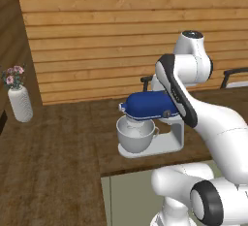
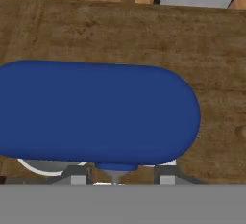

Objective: Navigate to the electric kettle.

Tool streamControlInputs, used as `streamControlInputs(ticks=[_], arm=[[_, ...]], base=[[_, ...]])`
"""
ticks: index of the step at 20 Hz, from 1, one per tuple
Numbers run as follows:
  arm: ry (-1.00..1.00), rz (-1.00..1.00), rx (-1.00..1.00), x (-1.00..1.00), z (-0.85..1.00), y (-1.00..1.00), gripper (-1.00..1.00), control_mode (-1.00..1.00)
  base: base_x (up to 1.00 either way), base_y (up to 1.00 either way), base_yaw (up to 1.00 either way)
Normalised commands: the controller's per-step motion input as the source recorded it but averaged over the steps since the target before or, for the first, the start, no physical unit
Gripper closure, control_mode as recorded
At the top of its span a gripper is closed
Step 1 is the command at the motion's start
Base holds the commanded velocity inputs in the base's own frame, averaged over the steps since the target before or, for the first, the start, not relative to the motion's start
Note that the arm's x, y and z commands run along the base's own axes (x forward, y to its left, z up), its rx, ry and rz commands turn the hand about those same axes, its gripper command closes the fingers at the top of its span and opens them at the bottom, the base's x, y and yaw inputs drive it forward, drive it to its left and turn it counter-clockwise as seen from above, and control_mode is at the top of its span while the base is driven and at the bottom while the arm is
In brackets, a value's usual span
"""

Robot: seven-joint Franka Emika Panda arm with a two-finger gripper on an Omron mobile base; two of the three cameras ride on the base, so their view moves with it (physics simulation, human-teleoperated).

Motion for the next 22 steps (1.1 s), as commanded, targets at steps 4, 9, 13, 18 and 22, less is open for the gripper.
streamControlInputs(ticks=[4,9,13,18,22], arm=[[0.00,0.00,0.00,-0.47,0.00,0.00,-1.00,-1.00],[-0.01,-0.04,0.00,-1.00,0.00,0.00,-1.00,-1.00],[-0.03,-0.03,0.00,-1.00,0.00,0.00,-1.00,-1.00],[0.01,-0.01,0.00,-0.79,0.12,0.00,-1.00,-1.00],[0.02,0.00,0.00,-0.39,0.20,0.00,-1.00,-1.00]], base=[[0.00,0.00,0.00],[0.00,0.00,0.00],[0.00,0.00,0.00],[0.00,0.00,0.00],[0.00,0.00,0.00]])
